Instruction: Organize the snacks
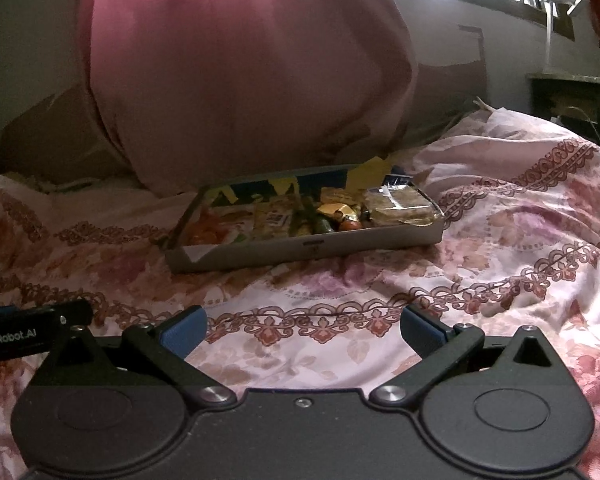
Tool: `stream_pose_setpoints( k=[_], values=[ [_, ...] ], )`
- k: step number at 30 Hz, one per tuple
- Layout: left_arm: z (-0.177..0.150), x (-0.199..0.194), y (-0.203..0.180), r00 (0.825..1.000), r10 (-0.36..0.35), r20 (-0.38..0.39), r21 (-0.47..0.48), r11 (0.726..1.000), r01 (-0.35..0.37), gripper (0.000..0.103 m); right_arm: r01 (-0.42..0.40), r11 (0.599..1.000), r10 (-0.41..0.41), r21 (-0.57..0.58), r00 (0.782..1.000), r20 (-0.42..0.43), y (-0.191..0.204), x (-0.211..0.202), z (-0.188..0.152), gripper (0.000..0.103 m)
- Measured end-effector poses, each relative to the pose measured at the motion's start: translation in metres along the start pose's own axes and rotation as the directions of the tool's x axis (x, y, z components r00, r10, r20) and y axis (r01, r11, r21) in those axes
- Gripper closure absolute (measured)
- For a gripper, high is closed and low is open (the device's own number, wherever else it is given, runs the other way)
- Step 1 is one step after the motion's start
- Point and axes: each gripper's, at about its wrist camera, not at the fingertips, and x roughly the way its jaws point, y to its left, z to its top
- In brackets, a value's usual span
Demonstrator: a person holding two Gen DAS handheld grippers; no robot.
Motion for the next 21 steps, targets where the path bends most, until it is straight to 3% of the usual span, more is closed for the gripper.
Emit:
stream_pose_setpoints(
  k=[21],
  values=[
    [-0.0040,-0.0030,-0.0034,1.000,0.011,-0.004,0.017,1.000,-0.011,0.000,0.002,0.999,-0.001,0.033,1.000,-0.018,-0.0016,-0.0009,-0.0006,0.001]
  ],
)
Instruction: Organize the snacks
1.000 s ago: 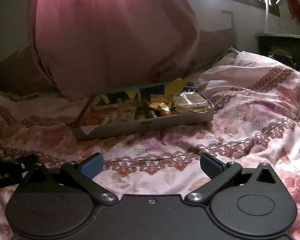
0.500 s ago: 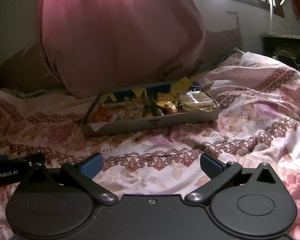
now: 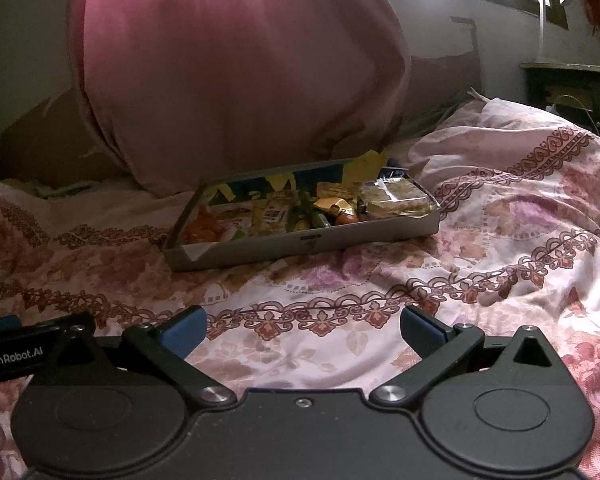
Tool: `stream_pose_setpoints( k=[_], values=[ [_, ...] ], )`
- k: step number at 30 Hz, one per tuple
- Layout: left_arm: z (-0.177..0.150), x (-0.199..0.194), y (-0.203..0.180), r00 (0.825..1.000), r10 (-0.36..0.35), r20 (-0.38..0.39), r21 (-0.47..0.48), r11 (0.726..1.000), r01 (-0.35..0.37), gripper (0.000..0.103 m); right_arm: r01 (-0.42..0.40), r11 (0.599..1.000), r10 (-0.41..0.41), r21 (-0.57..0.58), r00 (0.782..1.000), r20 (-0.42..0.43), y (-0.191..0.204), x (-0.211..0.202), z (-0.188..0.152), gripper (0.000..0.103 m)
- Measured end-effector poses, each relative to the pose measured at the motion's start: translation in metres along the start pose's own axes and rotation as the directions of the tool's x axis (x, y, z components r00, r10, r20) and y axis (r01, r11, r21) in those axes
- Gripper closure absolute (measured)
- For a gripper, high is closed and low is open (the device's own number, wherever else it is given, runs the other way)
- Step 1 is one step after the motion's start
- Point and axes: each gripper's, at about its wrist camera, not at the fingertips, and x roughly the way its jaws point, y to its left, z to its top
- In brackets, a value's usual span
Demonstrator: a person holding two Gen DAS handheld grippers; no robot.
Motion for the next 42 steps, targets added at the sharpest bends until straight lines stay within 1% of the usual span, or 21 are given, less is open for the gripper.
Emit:
stream_pose_setpoints(
  k=[42],
  values=[
    [-0.0005,-0.0009,0.0000,1.000,0.002,0.001,0.014,1.000,-0.002,0.000,-0.004,1.000,0.004,-0.004,1.000,-0.004,0.0011,-0.0001,-0.0007,0.001]
  ],
)
